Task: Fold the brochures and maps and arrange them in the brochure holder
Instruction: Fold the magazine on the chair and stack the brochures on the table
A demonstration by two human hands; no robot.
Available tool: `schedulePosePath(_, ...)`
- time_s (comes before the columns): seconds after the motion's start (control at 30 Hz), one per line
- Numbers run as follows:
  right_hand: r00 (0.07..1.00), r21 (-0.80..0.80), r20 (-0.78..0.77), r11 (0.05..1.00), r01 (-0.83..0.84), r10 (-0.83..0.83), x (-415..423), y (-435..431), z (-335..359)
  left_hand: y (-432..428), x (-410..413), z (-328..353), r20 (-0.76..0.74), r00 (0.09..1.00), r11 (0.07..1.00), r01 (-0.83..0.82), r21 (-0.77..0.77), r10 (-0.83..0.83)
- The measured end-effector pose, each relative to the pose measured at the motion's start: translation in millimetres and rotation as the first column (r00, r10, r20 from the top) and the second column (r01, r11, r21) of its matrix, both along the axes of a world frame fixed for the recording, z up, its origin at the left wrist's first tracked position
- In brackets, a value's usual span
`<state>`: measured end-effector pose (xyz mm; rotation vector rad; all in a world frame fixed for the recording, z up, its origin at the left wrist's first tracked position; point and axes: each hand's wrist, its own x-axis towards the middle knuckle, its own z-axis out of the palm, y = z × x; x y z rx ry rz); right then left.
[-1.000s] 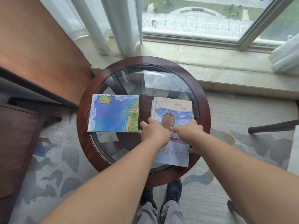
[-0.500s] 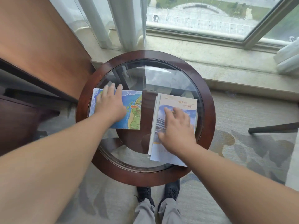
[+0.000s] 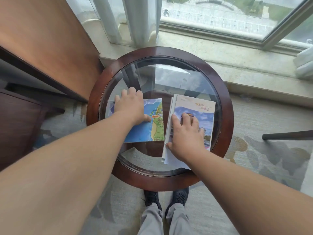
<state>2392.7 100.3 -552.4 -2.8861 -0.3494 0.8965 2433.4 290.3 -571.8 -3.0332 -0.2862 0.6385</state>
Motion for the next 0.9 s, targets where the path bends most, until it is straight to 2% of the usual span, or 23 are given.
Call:
schedulePosePath(0.3, 1.0, 0.002, -0.022, 1.0, -0.009, 0.009, 2, 0, 3, 9, -8, -1, 0.012, 1.0, 1.0, 0.006, 0.021, -0.007)
schedulePosePath(0.43, 0.999, 0.063, -0.028, 0.998, 0.018, -0.016, 3, -3, 7, 22, -15, 11, 0.037, 0.999, 1.0, 0.024, -0.011, -0.023)
schedulePosePath(0.5, 0.999, 0.134, 0.001, 0.99, 0.044, -0.045, 1, -5, 10, 34, -16, 24, 0.104, 0.993, 0.997, -0.041, -0.058, 0.046)
schedulePosePath(0.57, 0.992, 0.244, 0.003, 0.962, 0.123, -0.128, -2, -5, 17, 43, -16, 39, 0.126, 0.972, 0.972, -0.176, -0.159, 0.197)
schedulePosePath(0.63, 0.947, 0.379, -0.122, 0.868, 0.321, -0.297, -1, -3, 26, 42, -12, 50, 0.113, 0.927, 0.902, -0.31, -0.299, 0.356)
schedulePosePath(0.7, 0.824, 0.476, -0.32, 0.672, 0.566, -0.467, 3, -1, 35, 27, -5, 57, 0.091, 0.868, 0.801, -0.403, -0.443, 0.488)
schedulePosePath(0.77, 0.723, 0.517, -0.414, 0.511, 0.687, -0.553, 8, -5, 44, -1, 1, 58, 0.013, 0.802, 0.668, -0.489, -0.561, 0.598)
schedulePosePath(0.83, 0.687, 0.535, -0.397, 0.455, 0.712, -0.608, 16, -17, 49, -36, 2, 53, -0.103, 0.744, 0.526, -0.555, -0.644, 0.66)
schedulePosePath(0.9, 0.693, 0.5, -0.297, 0.511, 0.699, -0.657, 24, -35, 49, -71, -2, 45, -0.191, 0.713, 0.443, -0.598, -0.667, 0.674)
